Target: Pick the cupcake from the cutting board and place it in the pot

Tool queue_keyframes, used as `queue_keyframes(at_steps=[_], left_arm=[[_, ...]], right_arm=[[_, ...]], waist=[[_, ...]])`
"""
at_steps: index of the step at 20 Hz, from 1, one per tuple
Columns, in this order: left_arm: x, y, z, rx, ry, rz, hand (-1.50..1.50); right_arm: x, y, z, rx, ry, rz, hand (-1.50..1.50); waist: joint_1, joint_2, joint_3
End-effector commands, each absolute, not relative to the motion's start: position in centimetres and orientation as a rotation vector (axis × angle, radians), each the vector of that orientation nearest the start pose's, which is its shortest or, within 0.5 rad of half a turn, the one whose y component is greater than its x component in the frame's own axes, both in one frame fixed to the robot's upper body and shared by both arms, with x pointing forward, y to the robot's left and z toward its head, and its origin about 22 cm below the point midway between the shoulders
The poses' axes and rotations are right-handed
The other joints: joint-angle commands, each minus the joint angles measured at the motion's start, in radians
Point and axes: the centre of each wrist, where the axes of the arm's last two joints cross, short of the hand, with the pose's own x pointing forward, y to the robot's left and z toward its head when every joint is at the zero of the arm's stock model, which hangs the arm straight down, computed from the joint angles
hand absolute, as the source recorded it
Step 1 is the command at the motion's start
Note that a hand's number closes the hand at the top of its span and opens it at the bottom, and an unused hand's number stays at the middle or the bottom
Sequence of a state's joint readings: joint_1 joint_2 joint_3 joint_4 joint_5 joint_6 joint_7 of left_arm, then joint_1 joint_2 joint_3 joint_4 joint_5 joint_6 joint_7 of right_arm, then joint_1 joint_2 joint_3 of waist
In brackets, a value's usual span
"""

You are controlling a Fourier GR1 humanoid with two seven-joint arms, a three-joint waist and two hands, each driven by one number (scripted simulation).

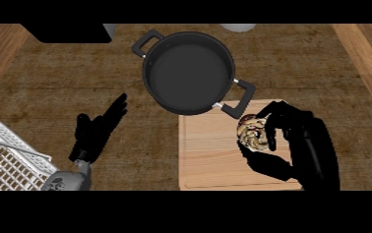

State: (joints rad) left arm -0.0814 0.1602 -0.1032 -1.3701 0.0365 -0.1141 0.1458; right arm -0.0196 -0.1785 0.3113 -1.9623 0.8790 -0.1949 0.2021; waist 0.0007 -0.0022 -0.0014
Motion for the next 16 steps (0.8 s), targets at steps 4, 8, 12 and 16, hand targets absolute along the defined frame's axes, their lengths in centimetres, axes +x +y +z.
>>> queue_keyframes(at_steps=[4,8,12,16], left_arm=[[25.8,24.5,-2.7,-0.063,-1.251,-0.288,0.00],[25.6,25.4,-3.0,-0.055,-1.263,-0.284,0.00],[26.0,24.0,-0.4,-0.085,-1.282,-0.293,0.00],[27.0,25.5,-1.1,-0.073,-1.286,-0.315,0.00]], right_arm=[[23.7,-11.4,15.9,-0.952,-1.811,0.725,1.50],[26.2,-7.4,17.2,-0.978,-1.754,0.808,1.50],[29.6,-5.4,17.4,-1.004,-1.634,0.922,1.50],[32.8,-2.6,17.4,-1.065,-1.545,0.979,1.50]], waist=[[0.008,0.001,0.000],[0.014,0.003,0.000],[0.024,0.003,0.001],[0.036,0.009,0.000]])
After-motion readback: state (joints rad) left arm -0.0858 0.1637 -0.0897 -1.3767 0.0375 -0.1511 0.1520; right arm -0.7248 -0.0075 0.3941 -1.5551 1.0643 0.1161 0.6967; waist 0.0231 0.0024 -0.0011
